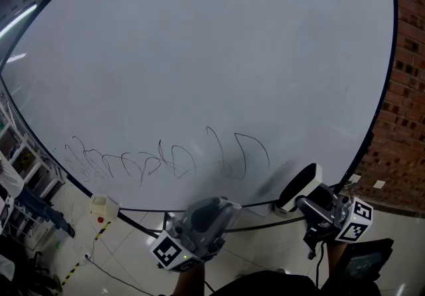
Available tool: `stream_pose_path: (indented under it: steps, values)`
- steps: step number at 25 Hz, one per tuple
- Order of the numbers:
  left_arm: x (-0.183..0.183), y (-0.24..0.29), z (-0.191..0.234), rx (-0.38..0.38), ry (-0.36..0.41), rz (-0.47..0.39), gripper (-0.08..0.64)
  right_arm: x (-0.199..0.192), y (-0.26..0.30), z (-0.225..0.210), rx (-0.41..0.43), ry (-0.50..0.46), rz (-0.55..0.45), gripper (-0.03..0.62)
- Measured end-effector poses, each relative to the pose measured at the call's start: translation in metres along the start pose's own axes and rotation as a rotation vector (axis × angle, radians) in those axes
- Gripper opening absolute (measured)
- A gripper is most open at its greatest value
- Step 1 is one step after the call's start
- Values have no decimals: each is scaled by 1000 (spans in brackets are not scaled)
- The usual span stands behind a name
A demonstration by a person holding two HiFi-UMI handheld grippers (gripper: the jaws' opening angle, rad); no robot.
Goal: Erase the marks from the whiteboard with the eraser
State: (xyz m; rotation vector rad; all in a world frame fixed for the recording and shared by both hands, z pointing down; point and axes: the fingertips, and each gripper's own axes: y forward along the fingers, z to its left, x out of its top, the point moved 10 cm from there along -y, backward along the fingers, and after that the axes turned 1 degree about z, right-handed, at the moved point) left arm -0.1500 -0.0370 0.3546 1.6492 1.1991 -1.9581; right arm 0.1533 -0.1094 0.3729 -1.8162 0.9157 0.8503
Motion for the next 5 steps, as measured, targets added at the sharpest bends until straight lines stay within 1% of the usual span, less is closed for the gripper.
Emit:
stream_pose_path:
  steps: [5]
  values:
    - [-1,1,-2,0,0,1,63,2,-2,0,0,1,-4,229]
